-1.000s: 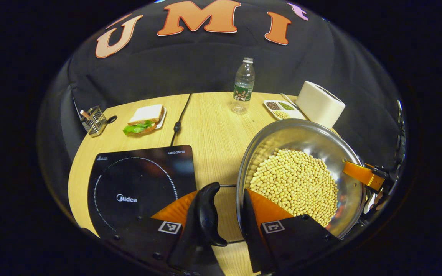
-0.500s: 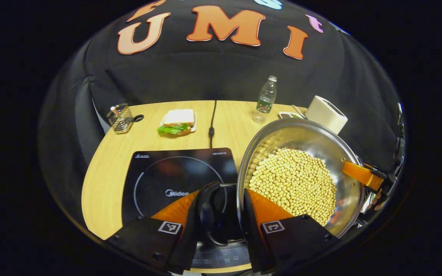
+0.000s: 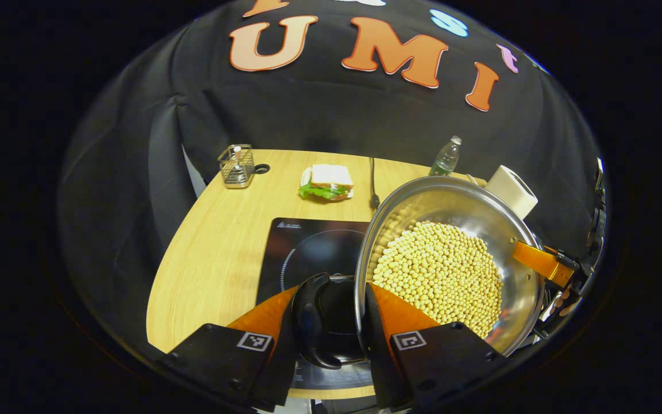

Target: First push the handle of the pot to place it horizontally, then grasp the pot with both hands and set it on the induction cooktop.

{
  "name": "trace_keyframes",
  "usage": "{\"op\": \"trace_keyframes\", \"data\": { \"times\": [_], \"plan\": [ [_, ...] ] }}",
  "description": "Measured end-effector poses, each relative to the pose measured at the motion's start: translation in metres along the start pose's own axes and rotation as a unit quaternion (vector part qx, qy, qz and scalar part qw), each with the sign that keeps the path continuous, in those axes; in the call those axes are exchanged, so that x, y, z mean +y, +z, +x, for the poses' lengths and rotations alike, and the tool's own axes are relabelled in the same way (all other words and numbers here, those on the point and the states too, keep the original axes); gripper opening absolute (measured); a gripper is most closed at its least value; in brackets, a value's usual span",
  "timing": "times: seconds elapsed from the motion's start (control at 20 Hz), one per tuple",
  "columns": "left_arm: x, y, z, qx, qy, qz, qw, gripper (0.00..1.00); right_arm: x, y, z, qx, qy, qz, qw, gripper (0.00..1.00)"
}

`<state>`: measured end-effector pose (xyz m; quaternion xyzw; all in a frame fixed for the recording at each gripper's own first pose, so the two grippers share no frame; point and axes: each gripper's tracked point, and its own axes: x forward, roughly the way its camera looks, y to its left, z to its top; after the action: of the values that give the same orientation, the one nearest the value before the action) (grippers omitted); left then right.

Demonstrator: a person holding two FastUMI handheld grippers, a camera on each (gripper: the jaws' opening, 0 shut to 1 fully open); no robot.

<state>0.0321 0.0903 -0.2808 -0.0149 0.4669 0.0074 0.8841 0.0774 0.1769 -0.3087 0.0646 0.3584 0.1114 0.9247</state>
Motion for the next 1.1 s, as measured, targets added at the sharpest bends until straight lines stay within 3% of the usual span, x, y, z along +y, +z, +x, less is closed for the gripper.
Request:
{"op": "trace_keyframes", "data": {
  "times": [0.25, 0.3, 0.35, 0.7, 1.1],
  "plan": [
    [0.056, -0.002, -0.016, 0.009, 0.011, -0.008, 1.0, 0.61, 0.039, -0.008, 0.017, 0.009, 0.009, -0.005, 1.0, 0.48],
    [0.058, 0.0, -0.008, 0.011, 0.013, -0.006, 1.0, 0.62, 0.043, -0.011, 0.022, 0.014, 0.01, -0.004, 1.0, 0.44],
    [0.062, 0.001, -0.002, 0.013, 0.015, -0.004, 1.0, 0.62, 0.049, -0.013, 0.028, 0.017, 0.012, -0.002, 1.0, 0.48],
    [0.098, -0.008, 0.036, 0.026, 0.014, -0.016, 0.999, 0.62, 0.075, -0.032, 0.067, 0.039, 0.017, -0.005, 0.999, 0.48],
    [0.096, -0.017, 0.044, 0.038, 0.022, -0.024, 0.999, 0.62, 0.09, -0.053, 0.103, 0.068, 0.025, -0.006, 0.997, 0.48]
  ]
}}
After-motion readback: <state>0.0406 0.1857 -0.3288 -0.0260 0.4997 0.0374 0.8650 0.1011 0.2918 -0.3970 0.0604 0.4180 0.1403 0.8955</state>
